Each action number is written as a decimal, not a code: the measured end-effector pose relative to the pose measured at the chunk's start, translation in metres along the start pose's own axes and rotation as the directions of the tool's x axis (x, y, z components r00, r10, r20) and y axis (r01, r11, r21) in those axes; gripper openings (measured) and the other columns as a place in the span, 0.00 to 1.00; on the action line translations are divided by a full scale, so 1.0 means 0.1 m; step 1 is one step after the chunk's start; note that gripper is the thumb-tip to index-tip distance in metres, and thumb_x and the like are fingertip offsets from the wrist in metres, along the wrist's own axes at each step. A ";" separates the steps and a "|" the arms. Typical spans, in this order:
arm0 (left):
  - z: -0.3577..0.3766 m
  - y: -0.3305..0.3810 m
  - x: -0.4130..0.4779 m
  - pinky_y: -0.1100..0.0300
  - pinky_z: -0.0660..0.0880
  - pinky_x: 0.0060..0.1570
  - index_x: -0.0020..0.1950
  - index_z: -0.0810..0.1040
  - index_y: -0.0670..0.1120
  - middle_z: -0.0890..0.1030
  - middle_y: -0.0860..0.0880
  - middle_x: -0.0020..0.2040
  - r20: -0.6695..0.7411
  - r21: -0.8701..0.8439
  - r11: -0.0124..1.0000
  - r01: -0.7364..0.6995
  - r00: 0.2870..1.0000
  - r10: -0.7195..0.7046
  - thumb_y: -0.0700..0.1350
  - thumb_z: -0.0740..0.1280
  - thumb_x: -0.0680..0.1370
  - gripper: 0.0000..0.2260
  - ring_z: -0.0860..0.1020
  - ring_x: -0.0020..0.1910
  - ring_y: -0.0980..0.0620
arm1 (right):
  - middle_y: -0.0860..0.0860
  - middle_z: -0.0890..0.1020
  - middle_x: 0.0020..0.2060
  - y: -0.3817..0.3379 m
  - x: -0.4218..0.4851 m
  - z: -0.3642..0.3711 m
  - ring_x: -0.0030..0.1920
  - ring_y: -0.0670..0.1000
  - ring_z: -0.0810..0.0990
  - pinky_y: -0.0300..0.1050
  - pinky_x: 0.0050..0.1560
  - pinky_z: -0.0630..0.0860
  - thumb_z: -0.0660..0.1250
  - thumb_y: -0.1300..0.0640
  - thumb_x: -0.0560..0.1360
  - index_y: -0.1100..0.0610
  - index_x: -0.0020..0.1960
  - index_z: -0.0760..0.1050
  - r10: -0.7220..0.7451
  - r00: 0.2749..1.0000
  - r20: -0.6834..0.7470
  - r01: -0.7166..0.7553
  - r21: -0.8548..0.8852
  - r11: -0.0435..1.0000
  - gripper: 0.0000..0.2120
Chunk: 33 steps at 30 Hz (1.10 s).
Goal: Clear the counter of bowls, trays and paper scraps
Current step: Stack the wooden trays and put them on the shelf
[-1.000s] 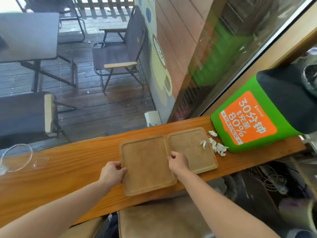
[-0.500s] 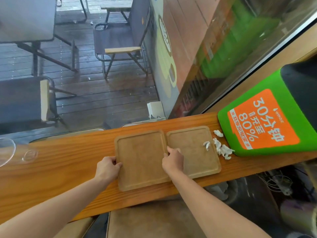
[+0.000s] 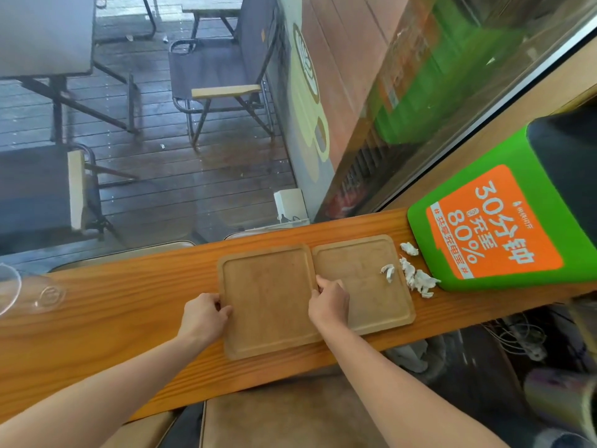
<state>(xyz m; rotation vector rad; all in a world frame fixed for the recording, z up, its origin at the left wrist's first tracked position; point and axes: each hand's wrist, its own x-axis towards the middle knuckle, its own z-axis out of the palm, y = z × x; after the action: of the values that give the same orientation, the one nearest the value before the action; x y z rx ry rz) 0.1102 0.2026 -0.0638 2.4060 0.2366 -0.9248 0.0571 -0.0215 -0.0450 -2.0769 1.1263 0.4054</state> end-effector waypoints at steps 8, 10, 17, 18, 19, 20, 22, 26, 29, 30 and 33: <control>-0.13 0.42 0.06 0.59 0.81 0.35 0.39 0.76 0.51 0.80 0.52 0.36 0.143 0.667 0.727 -0.166 0.985 0.094 0.61 0.66 0.78 0.15 0.79 0.34 0.54 | 0.54 0.76 0.64 0.16 0.04 -0.32 0.65 0.55 0.73 0.48 0.64 0.72 0.62 0.55 0.81 0.54 0.73 0.70 -0.020 0.997 0.074 0.020 -0.002 1.000 0.20; -0.04 0.74 0.00 0.58 0.81 0.34 0.37 0.74 0.51 0.79 0.52 0.35 0.161 0.718 0.656 -0.233 0.972 0.170 0.60 0.67 0.77 0.15 0.79 0.34 0.54 | 0.55 0.76 0.63 0.30 0.07 -0.49 0.65 0.55 0.73 0.49 0.63 0.72 0.61 0.54 0.81 0.54 0.72 0.71 0.039 0.999 0.021 -0.039 0.025 0.999 0.20; 0.54 1.87 -0.18 0.59 0.75 0.40 0.59 0.77 0.50 0.81 0.50 0.53 0.289 0.505 0.623 -0.598 0.797 0.531 0.52 0.65 0.80 0.10 0.78 0.47 0.50 | 0.60 0.72 0.65 0.90 0.04 -0.94 0.64 0.60 0.73 0.53 0.63 0.75 0.69 0.61 0.76 0.61 0.69 0.66 0.372 0.912 -0.174 -0.297 0.347 0.890 0.23; 0.63 1.96 -0.17 0.57 0.76 0.44 0.63 0.76 0.50 0.79 0.49 0.58 0.282 0.495 0.614 -0.615 0.782 0.556 0.52 0.66 0.80 0.14 0.78 0.53 0.49 | 0.60 0.71 0.66 0.96 0.02 -0.93 0.65 0.61 0.73 0.56 0.64 0.74 0.70 0.61 0.76 0.61 0.69 0.65 0.420 0.894 -0.154 -0.338 0.385 0.859 0.25; 0.71 2.05 -0.14 0.55 0.76 0.50 0.67 0.73 0.49 0.77 0.48 0.62 0.275 0.499 0.600 -0.626 0.771 0.575 0.52 0.67 0.79 0.18 0.76 0.58 0.48 | 0.61 0.70 0.67 1.01 0.01 -0.90 0.65 0.62 0.72 0.58 0.65 0.73 0.70 0.60 0.75 0.61 0.70 0.64 0.465 0.878 -0.116 -0.382 0.417 0.825 0.27; 0.78 2.11 -0.08 0.53 0.76 0.55 0.70 0.71 0.48 0.76 0.47 0.65 0.269 0.514 0.584 -0.629 0.764 0.587 0.53 0.67 0.79 0.21 0.74 0.61 0.46 | 0.61 0.70 0.68 1.04 0.00 -0.86 0.66 0.62 0.72 0.59 0.66 0.72 0.71 0.58 0.75 0.61 0.71 0.63 0.505 0.861 -0.067 -0.428 0.444 0.787 0.29; 0.89 2.21 0.03 0.51 0.74 0.60 0.71 0.69 0.45 0.73 0.44 0.67 0.272 0.553 0.559 -0.617 0.768 0.579 0.53 0.66 0.80 0.23 0.72 0.64 0.44 | 0.60 0.70 0.68 1.06 0.00 -0.78 0.66 0.62 0.72 0.58 0.65 0.72 0.70 0.55 0.76 0.61 0.72 0.62 0.566 0.824 0.036 -0.509 0.485 0.711 0.30; 1.03 2.36 0.21 0.48 0.74 0.59 0.68 0.69 0.43 0.73 0.41 0.65 0.320 0.595 0.591 -0.545 0.835 0.448 0.52 0.63 0.81 0.19 0.72 0.62 0.41 | 0.56 0.76 0.58 1.05 0.08 -0.67 0.56 0.60 0.77 0.59 0.60 0.76 0.67 0.52 0.76 0.57 0.64 0.68 0.612 0.776 0.150 -0.570 0.583 0.580 0.20; 1.09 2.45 0.27 0.48 0.74 0.56 0.61 0.72 0.43 0.73 0.40 0.62 0.318 0.602 0.611 -0.514 0.856 0.407 0.47 0.61 0.83 0.11 0.71 0.61 0.39 | 0.53 0.77 0.50 1.06 0.12 -0.65 0.49 0.57 0.78 0.59 0.56 0.78 0.65 0.53 0.75 0.51 0.55 0.66 0.619 0.764 0.183 -0.572 0.636 0.517 0.12; 1.10 2.48 0.29 0.48 0.74 0.56 0.58 0.73 0.43 0.72 0.40 0.62 0.310 0.608 0.614 -0.503 0.862 0.400 0.46 0.61 0.83 0.08 0.71 0.60 0.39 | 0.52 0.77 0.49 1.06 0.12 -0.66 0.48 0.56 0.78 0.59 0.56 0.79 0.64 0.53 0.75 0.50 0.54 0.65 0.615 0.764 0.193 -0.569 0.649 0.504 0.11; 1.10 2.56 0.33 0.47 0.73 0.56 0.48 0.70 0.46 0.72 0.39 0.62 0.303 0.617 0.632 -0.469 0.883 0.359 0.47 0.61 0.83 0.06 0.71 0.60 0.38 | 0.52 0.76 0.49 1.08 0.13 -0.70 0.48 0.55 0.77 0.56 0.55 0.78 0.63 0.56 0.76 0.50 0.56 0.64 0.604 0.754 0.256 -0.578 0.695 0.428 0.11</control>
<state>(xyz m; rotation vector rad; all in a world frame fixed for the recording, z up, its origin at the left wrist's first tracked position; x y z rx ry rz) 0.1605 -0.0727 -0.0440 2.8071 -0.8486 -1.0826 -0.0289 -0.1180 -0.0523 -0.9009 1.6933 0.1650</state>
